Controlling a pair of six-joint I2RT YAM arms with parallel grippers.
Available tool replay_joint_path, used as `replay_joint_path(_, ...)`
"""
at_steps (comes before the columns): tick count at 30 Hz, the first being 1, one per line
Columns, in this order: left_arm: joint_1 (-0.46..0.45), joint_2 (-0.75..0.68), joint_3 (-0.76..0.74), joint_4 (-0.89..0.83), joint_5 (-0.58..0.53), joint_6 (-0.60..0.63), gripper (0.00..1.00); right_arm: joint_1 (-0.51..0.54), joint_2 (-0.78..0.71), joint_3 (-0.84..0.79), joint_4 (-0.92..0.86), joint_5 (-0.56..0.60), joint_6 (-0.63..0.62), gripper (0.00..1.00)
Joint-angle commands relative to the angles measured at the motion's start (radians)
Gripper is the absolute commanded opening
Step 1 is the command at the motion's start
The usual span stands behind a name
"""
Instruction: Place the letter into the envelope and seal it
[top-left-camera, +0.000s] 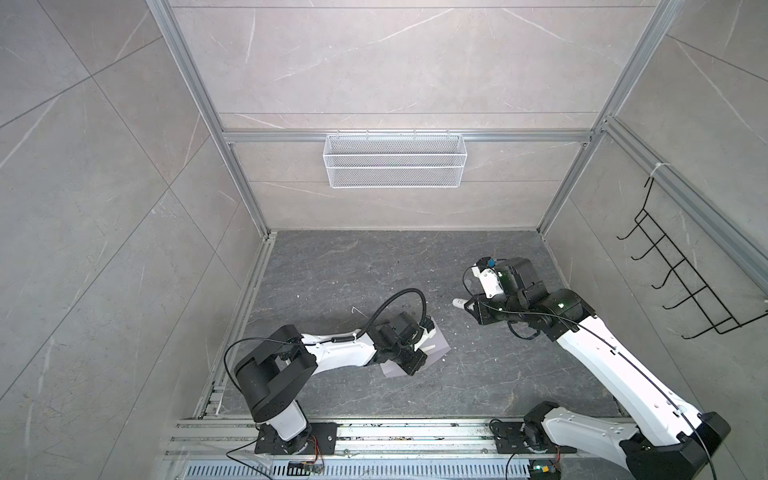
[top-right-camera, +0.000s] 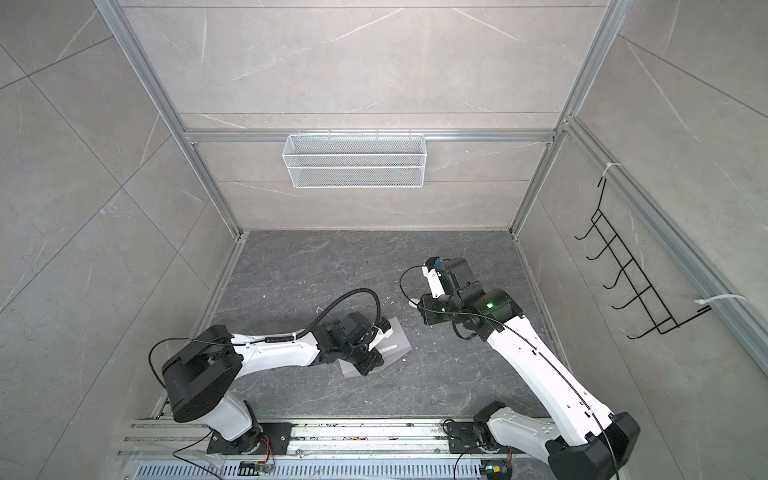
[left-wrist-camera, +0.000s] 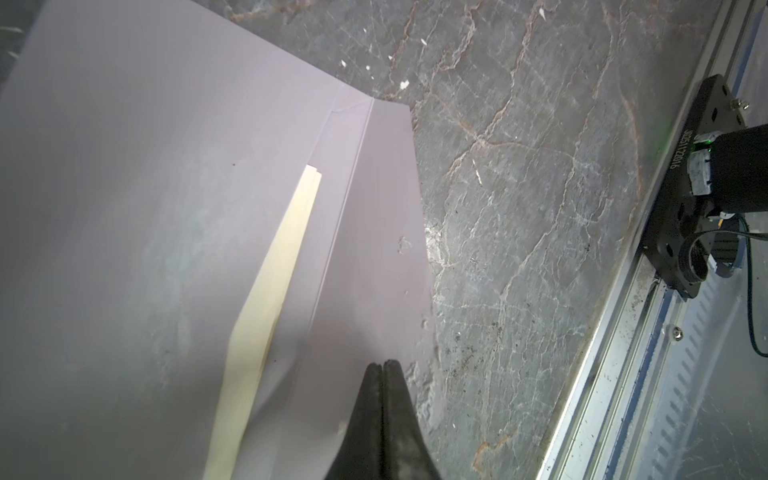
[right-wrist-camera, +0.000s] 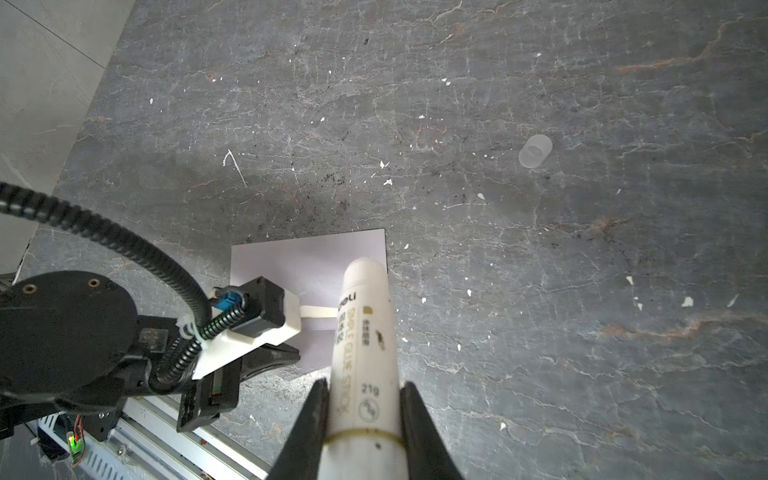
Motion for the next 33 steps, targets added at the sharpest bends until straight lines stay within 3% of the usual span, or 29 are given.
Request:
replay_joint_path(1,-0.016,0.025,0.039,-0.019,-0.006,-0.005,0.05,-0.001,0.011,0.026,-0.013,-0.025,0.003,0.0)
replay_joint_path(8,-0.037,0.069,0.062,-0.055,-0.044,0.001,0.05,-0.001,0.055,0.06,-0.071,-0.078,-0.003,0.0)
replay_joint_path(18,-0.062,0.069,0.062,-0.073,-0.114,0.006,0.08,-0.001,0.105,0.148,-0.205,-0.062,0.023,0.0)
replay_joint_path(33,-0.056,-0.248,-0.048,0.048,-0.286,-0.036,0.25,0.007,0.175,0.161,-0.319,-0.083,-0.025,0.0)
